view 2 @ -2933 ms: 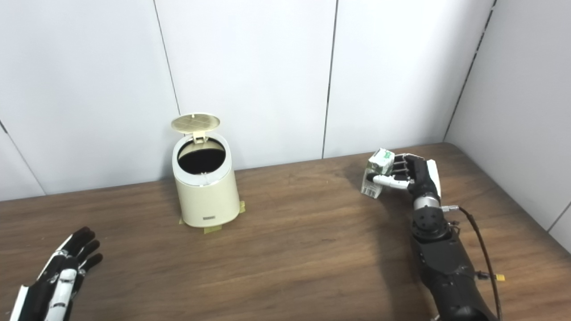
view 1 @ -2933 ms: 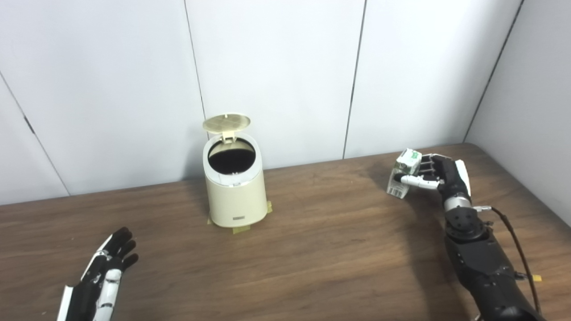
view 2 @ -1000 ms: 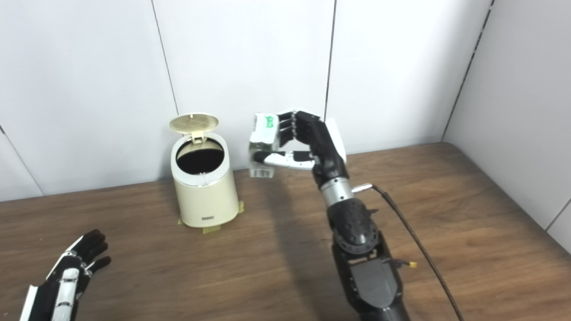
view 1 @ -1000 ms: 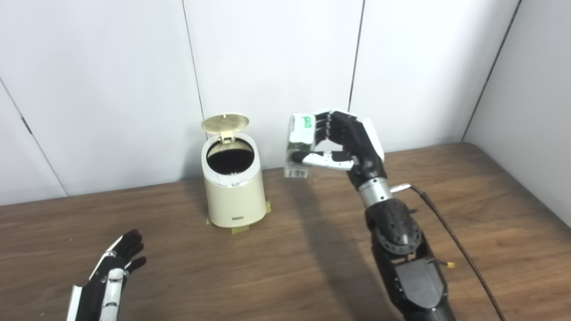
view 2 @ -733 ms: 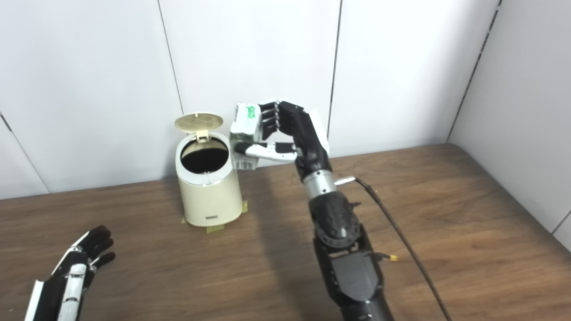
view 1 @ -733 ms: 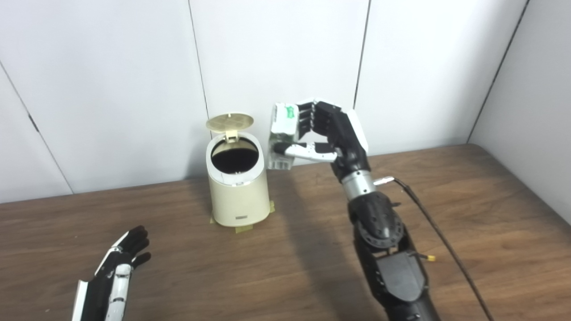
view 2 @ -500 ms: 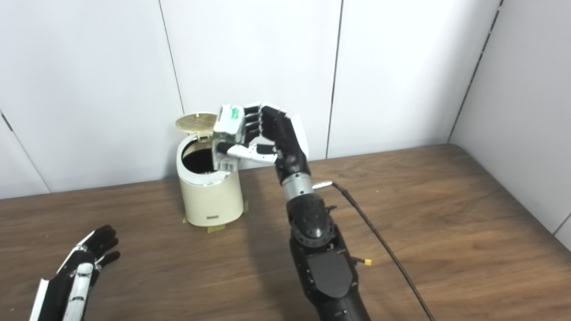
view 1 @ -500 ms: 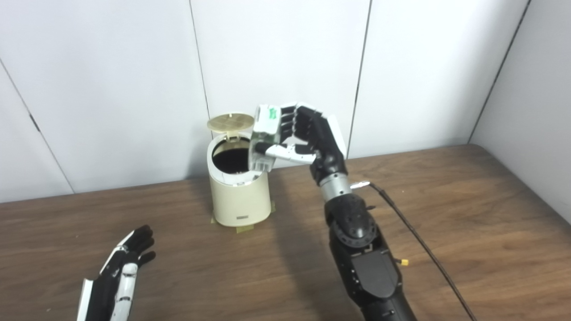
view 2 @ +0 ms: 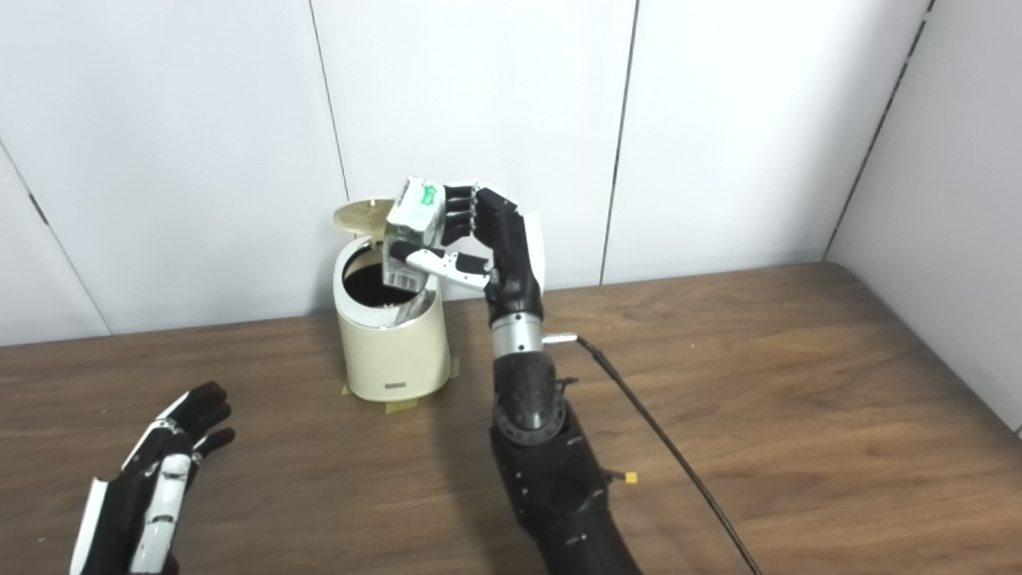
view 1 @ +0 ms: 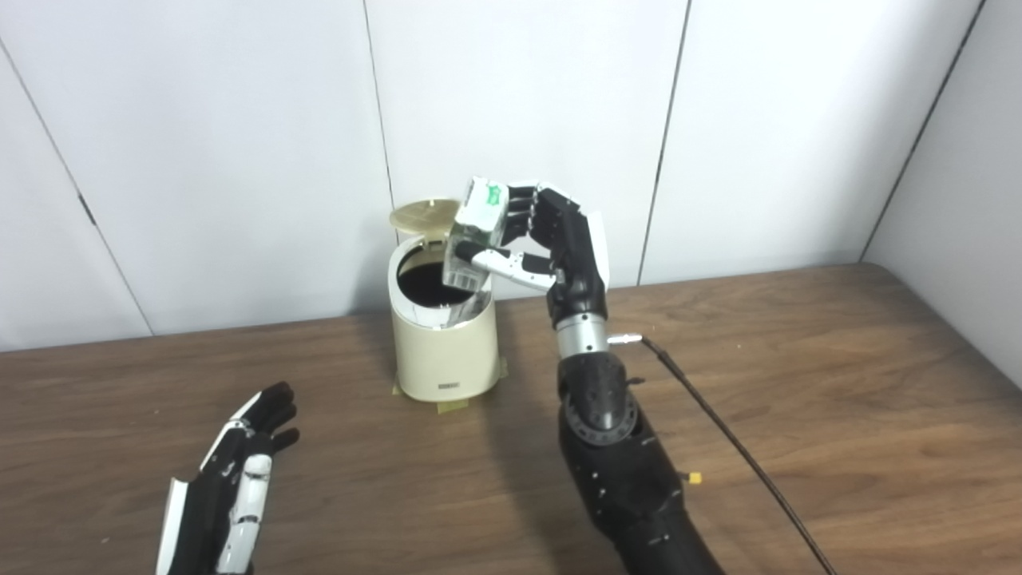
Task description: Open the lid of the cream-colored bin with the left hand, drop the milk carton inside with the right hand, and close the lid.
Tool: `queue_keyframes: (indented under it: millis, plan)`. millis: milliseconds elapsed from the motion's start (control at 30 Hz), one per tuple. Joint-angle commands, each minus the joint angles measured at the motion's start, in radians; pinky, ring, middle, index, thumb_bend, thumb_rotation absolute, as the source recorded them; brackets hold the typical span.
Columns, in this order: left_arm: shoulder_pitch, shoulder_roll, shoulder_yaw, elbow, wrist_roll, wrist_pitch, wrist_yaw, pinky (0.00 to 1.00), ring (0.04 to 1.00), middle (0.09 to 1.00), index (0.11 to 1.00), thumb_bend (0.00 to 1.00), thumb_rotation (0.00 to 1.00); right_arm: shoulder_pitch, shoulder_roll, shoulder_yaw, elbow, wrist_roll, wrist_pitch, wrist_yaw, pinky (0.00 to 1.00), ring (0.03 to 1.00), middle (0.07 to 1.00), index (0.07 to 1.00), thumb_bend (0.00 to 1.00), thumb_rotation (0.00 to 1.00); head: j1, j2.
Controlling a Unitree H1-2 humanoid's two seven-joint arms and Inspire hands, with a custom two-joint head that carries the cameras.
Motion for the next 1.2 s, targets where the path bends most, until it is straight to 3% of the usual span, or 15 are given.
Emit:
queue_keyframes:
  millis: [0,233,500,767,1167]
  plan:
    - [0.106,-0.039,-0.012,-0.041,0.009,-0.029,0.013,0.8,0.857,0.863,0.837,0.22,0.73,-0.074,0.018,0.004,-0.004,-0.024,-0.074,-0.043,0.38,0.438,0.487,0.5,0.51,0.0,0.005,-0.001]
    - [0.113,-0.037,-0.025,-0.04,0.01,-0.052,0.016,0.8,0.853,0.862,0.837,0.21,0.73,-0.091,0.053,0.002,0.08,-0.037,-0.138,-0.116,0.38,0.441,0.487,0.497,0.51,0.0,0.02,0.001]
    - [0.11,-0.033,-0.033,-0.024,0.02,-0.078,0.017,0.81,0.857,0.867,0.844,0.22,0.77,-0.09,0.068,0.033,0.117,-0.038,-0.146,-0.182,0.37,0.438,0.485,0.503,0.51,0.0,0.038,-0.007]
    - [0.118,-0.031,-0.043,-0.033,0.028,-0.073,0.014,0.82,0.865,0.871,0.846,0.24,0.81,-0.103,0.064,0.101,0.177,-0.064,-0.146,-0.302,0.39,0.445,0.481,0.501,0.51,0.0,0.042,-0.011]
    - [0.126,-0.035,-0.047,-0.04,0.023,-0.073,0.015,0.81,0.856,0.864,0.837,0.23,0.79,-0.153,0.05,0.244,0.294,-0.102,-0.146,-0.563,0.4,0.446,0.487,0.497,0.51,0.0,0.048,-0.013]
